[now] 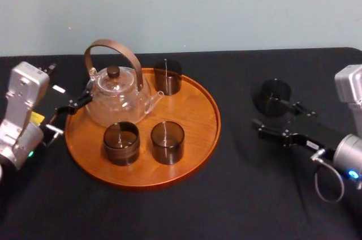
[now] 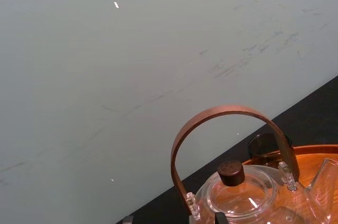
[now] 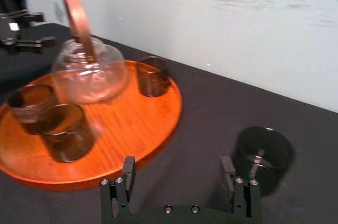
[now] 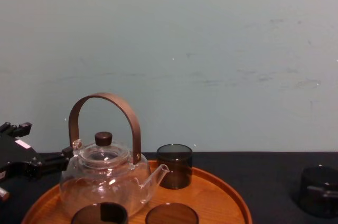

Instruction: Pick up the glass from the table and place it on the tray.

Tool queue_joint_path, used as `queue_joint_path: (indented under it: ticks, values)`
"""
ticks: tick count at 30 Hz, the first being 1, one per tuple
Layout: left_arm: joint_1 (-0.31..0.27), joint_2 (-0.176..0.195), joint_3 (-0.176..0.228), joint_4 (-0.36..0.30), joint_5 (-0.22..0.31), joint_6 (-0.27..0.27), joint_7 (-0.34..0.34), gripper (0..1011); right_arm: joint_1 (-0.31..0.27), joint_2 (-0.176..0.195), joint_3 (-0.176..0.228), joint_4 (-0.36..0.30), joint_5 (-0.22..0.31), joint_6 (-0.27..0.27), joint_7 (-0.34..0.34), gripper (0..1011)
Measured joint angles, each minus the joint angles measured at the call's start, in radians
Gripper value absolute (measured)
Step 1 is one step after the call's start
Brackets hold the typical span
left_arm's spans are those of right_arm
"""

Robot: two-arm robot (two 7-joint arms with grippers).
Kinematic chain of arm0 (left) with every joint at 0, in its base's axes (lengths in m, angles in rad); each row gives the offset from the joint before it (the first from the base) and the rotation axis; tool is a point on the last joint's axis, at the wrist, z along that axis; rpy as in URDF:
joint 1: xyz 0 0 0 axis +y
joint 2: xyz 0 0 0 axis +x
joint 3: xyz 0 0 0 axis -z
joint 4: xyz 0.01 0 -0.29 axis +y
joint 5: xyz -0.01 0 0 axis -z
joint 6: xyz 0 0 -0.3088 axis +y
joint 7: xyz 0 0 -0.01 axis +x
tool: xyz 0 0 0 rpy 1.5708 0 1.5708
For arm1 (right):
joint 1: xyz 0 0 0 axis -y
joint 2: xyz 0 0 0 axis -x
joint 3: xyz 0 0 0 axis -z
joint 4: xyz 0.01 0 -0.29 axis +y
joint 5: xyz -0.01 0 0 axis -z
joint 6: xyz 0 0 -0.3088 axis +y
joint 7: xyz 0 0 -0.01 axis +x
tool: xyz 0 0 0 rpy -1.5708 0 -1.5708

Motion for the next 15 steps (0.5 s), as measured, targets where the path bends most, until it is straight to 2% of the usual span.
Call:
queue_joint_path:
  ticks: [8,15]
  values:
    - [0.000,0.000,0.000,0.000,0.000,0.000,0.000,1002,-0.014,0.018,0.049,0.002,0.009,0.006,-0.029,1002]
    - [0.000,0.000,0.000,0.000,0.000,0.000,0.000,1002,-0.015,0.018,0.074,0.019,0.011,0.010,-0.046,1002]
